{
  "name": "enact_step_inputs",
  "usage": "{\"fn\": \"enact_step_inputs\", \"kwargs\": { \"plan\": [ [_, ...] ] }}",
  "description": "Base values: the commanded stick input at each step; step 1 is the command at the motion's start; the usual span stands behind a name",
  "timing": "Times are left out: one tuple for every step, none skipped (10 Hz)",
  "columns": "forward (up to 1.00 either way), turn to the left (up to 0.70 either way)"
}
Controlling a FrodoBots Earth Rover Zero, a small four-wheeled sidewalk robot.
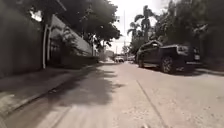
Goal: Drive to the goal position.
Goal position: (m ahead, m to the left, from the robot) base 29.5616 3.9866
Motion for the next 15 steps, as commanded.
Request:
{"fn": "enact_step_inputs", "kwargs": {
  "plan": [
    [1.0,0.0],
    [1.0,0.0],
    [1.0,0.0],
    [1.0,0.0],
    [1.0,0.0],
    [1.0,0.0],
    [1.0,0.0],
    [1.0,0.0],
    [1.0,0.0],
    [1.0,0.0],
    [1.0,0.0],
    [1.0,0.0],
    [1.0,0.0],
    [1.0,0.0],
    [1.0,0.0]
  ]
}}
